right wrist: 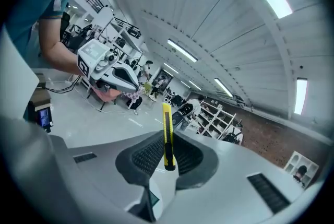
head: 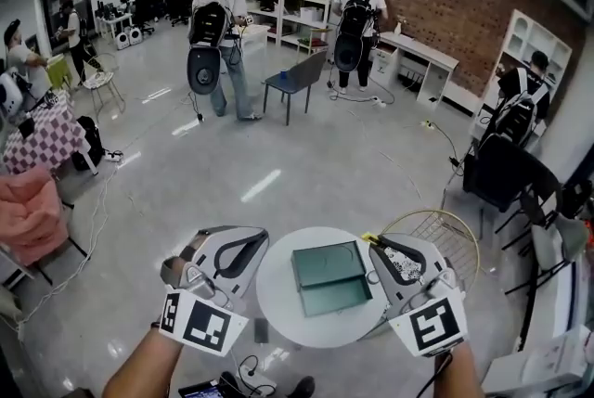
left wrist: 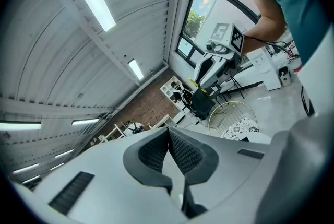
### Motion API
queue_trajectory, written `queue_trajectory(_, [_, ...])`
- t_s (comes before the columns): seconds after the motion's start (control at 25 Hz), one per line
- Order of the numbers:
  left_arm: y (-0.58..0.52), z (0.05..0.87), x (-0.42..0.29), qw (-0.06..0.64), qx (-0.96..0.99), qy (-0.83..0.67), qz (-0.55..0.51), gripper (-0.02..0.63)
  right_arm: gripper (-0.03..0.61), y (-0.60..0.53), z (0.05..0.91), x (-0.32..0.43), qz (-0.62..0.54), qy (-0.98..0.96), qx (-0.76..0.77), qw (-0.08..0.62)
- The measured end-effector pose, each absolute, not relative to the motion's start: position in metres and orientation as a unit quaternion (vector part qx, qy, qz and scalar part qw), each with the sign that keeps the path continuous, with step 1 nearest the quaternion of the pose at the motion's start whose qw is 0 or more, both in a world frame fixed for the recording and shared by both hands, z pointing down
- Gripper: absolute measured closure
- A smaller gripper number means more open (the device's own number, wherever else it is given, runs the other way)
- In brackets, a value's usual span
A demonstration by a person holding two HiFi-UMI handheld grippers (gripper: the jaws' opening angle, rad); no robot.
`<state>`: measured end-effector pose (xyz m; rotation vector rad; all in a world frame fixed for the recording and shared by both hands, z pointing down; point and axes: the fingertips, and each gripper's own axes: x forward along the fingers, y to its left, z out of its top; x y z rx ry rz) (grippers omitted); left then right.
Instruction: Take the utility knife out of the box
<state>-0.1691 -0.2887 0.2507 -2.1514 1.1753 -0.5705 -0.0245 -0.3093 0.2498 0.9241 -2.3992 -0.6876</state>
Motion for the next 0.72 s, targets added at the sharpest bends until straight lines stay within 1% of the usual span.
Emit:
queue_trajectory(0.24, [-0.29,0.245,-0.15,0.314,-0.814,0.441,-0.212,0.595,0.509,-0.31,0.245,-0.005,-0.254,-0.873,0.345,0.235])
queue_trajectory(0.48, [-0.28,0.249,-0.158,0.313,-0.816,0.439,-0.21,0.595,0.509,-0.298,0.249,-0.011,-0.25,-0.872,0.348,0.238])
queue_trajectory(0.72, [-0.277,0.252,-0.151,0.308,-0.818,0.44,-0.208,0.595,0.509,-0.293,0.251,-0.006,-0.246,-0.875,0.343,0.238])
